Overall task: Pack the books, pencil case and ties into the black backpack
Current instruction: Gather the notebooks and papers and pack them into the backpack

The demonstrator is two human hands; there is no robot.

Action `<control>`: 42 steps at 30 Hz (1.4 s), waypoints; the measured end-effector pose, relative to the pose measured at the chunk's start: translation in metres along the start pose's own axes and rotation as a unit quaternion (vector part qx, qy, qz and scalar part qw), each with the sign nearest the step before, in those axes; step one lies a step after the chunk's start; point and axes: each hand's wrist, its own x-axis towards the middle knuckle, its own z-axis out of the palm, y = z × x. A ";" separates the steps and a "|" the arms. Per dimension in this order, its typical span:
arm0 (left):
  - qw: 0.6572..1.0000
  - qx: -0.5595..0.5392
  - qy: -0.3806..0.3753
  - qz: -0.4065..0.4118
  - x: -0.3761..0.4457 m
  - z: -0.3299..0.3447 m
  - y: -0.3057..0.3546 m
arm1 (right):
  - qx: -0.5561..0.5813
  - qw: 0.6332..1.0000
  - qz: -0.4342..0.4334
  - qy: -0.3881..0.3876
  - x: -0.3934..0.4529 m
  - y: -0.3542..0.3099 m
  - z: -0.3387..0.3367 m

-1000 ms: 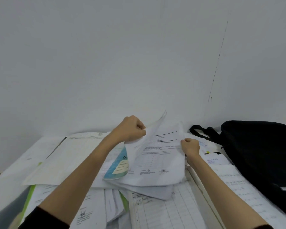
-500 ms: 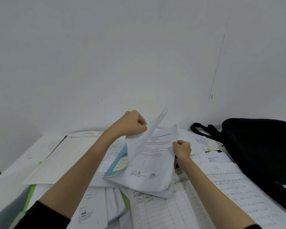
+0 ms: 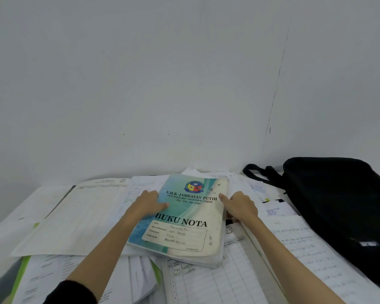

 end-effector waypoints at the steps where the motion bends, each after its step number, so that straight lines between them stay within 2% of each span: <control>1: 0.999 -0.040 0.002 -0.014 0.002 0.004 -0.004 | -0.019 1.000 -0.006 -0.010 -0.002 -0.004 0.000; 3: 0.986 -0.158 0.005 -0.042 0.004 0.005 -0.006 | -0.028 0.999 -0.014 -0.027 -0.007 -0.011 -0.001; 5: 0.947 -0.314 -0.033 -0.063 0.004 -0.001 -0.005 | 0.013 0.999 -0.010 -0.035 -0.006 -0.013 0.002; 8: 0.895 -0.439 -0.074 -0.030 0.000 -0.012 -0.001 | 0.184 0.982 0.008 -0.052 -0.003 -0.017 0.004; 12: 0.838 -0.541 0.005 0.066 -0.010 -0.036 0.003 | 0.359 0.929 0.001 -0.085 -0.009 -0.032 -0.011; 16: 0.784 -0.586 0.107 0.175 -0.028 -0.065 0.014 | 0.456 0.883 -0.108 0.012 -0.008 -0.057 -0.030; 19: 0.775 -0.571 0.166 0.214 -0.034 -0.074 0.022 | 0.488 0.859 -0.151 0.035 -0.010 -0.078 -0.036; 22: 0.776 -0.566 0.199 0.192 -0.028 -0.067 0.018 | 0.467 0.866 -0.173 0.041 -0.010 -0.077 -0.025; 26: 0.781 -0.583 0.184 0.124 -0.018 -0.042 0.001 | 0.381 0.899 -0.214 0.025 -0.014 -0.067 -0.005; 29: 0.774 -0.598 0.178 0.107 -0.014 -0.037 -0.003 | 0.333 0.920 -0.204 0.024 -0.013 -0.069 -0.001; 33: 0.781 -0.594 0.167 0.098 -0.013 -0.032 -0.003 | 0.334 0.922 -0.196 0.000 -0.015 -0.067 -0.002; 37: 0.808 -0.559 0.162 0.095 -0.018 -0.030 -0.005 | 0.351 0.916 -0.191 -0.027 -0.021 -0.066 -0.006; 39: 0.801 -0.558 0.193 0.103 -0.021 -0.034 0.002 | 0.355 0.911 -0.208 -0.023 -0.027 -0.066 -0.010; 42: 0.768 -0.573 0.264 0.105 -0.030 -0.043 0.024 | 0.371 0.897 -0.241 0.023 -0.037 -0.069 -0.031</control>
